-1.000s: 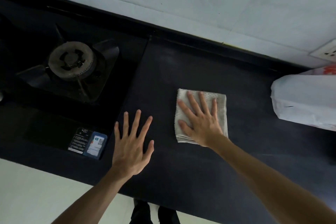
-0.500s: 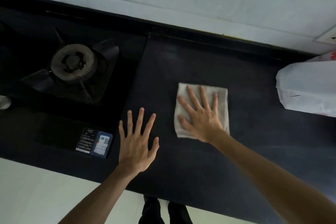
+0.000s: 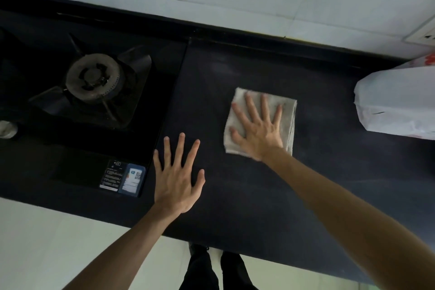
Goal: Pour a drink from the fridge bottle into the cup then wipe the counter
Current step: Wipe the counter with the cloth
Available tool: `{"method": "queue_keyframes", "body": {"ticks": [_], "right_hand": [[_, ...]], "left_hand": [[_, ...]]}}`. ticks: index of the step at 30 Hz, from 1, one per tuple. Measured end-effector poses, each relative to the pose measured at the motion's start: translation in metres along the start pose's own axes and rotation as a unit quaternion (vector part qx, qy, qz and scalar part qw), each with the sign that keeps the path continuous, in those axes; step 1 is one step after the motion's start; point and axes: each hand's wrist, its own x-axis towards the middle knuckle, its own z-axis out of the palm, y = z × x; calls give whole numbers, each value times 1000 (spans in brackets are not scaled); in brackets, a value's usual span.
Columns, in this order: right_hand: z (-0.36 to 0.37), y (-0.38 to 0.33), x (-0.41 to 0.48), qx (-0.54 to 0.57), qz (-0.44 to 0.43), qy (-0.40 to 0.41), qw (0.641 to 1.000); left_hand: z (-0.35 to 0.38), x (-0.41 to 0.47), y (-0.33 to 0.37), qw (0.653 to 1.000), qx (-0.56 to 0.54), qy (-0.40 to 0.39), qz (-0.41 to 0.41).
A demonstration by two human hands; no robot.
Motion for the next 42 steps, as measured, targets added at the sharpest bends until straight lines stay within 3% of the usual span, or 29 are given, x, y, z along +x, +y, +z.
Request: {"method": "queue_keyframes", "body": {"ticks": [4, 6, 9, 12, 16, 22, 27, 35, 42], "right_hand": [[20, 24, -65, -14, -97, 10, 995], [19, 60, -66, -12, -72, 11, 997], [7, 85, -33, 7, 36, 7, 999], [-5, 59, 12, 37, 84, 16, 996], [-12, 6, 46, 27, 59, 9, 998], [-5, -54, 19, 8, -49, 3, 999], [3, -39, 6, 5, -153, 9, 988], [-24, -40, 91, 26, -52, 11, 998], [6, -48, -10, 46, -61, 27, 997]], "left_hand": [[0, -1, 0, 1000, 7, -4, 0], [0, 0, 0, 1000, 12, -7, -1], [-1, 0, 1, 1000, 13, -5, 0], [-2, 0, 2, 1000, 12, -6, 0], [-1, -1, 1, 1000, 18, -6, -2], [1, -1, 1, 1000, 17, 1, 4], [-1, -1, 3, 1000, 18, 3, 1], [0, -1, 1, 1000, 5, 8, -3], [2, -2, -2, 1000, 8, 11, 9]]}}
